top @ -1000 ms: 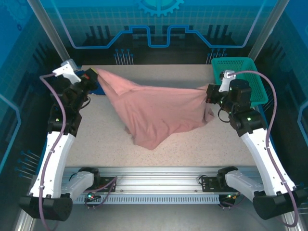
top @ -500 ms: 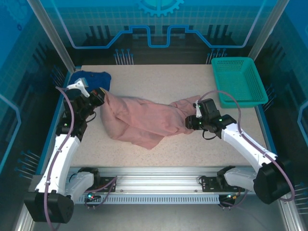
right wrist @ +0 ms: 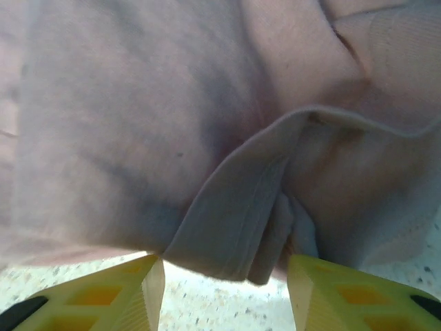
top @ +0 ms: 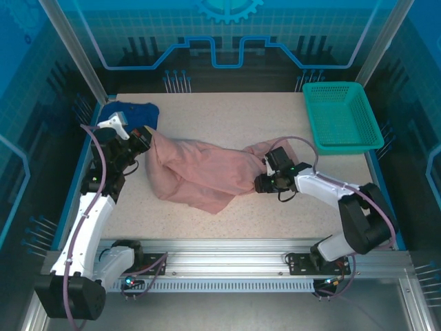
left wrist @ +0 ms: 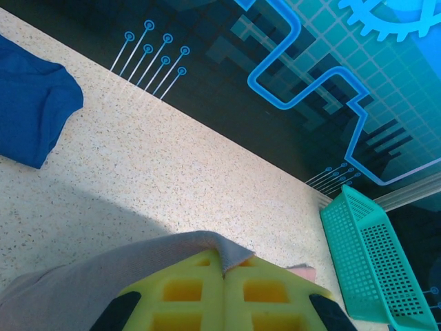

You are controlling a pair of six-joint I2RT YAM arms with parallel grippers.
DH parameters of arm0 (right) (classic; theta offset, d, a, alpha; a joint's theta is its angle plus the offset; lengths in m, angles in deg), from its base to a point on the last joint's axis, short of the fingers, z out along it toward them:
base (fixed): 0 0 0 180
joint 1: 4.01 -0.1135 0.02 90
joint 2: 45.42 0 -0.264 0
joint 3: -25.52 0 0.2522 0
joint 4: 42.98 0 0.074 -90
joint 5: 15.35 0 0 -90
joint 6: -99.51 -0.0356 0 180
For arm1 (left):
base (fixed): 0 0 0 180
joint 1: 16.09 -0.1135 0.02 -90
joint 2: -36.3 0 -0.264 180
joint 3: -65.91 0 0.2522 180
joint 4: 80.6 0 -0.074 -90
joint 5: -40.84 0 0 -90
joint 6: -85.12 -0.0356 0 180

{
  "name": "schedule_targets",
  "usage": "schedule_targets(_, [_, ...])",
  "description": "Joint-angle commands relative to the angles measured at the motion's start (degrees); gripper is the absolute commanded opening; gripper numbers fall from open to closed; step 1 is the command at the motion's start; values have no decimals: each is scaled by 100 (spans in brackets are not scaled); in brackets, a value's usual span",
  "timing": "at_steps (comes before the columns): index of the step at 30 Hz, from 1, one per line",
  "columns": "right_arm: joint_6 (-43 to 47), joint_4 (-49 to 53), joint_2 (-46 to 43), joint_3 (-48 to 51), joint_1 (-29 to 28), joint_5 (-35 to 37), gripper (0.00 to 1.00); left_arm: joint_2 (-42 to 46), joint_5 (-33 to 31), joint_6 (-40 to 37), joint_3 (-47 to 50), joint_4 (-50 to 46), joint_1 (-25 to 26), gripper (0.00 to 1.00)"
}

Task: Fold the inside-out t-shirt
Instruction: Flatten out the T-shirt at the center of the table.

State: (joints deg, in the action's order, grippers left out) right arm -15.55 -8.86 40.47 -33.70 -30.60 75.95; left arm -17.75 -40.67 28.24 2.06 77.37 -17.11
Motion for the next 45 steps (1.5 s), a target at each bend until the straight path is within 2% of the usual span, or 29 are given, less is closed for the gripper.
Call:
schedule_targets(1, [45,-456,281,-236,-26,11,50,16,124,19,39,209,-57,0])
schedule_targets(9, [-95,-697,516,-361,-22,-330,54,8,115,19,52,237,-57,0])
schedule_targets(17, [-198,-666,691,-388,54,284,57,28,135,20,82,264,-57,0])
schedule_targets(19, [-218,-688,518,-299,112,518,50,30,118,10,95,256,-57,0])
schedule_targets(21, [-211,-607,262,-209,243,761,39,38,100,0,94,243,-57,0])
schedule_targets(23, [-158,-520,11,-101,432,902,31,51,57,-16,86,230,-57,0])
schedule_targets(28, [96,-133,-362,15,985,1074,24,87,-198,-86,80,113,-55,0])
schedule_targets(32, [211,31,-540,-4,1460,896,25,76,-278,-117,84,103,-57,0])
schedule_targets(37, [252,199,-710,-104,1562,599,29,34,-221,-103,74,132,-57,0])
schedule_targets(40, [158,78,-821,18,1557,-55,36,30,-209,-113,95,140,-57,0])
schedule_targets(42, [112,-13,-796,98,1553,-422,44,29,-199,-116,98,143,-57,0])
schedule_targets(45, [59,-27,-573,83,1562,-627,47,27,-190,-107,113,170,-57,0])
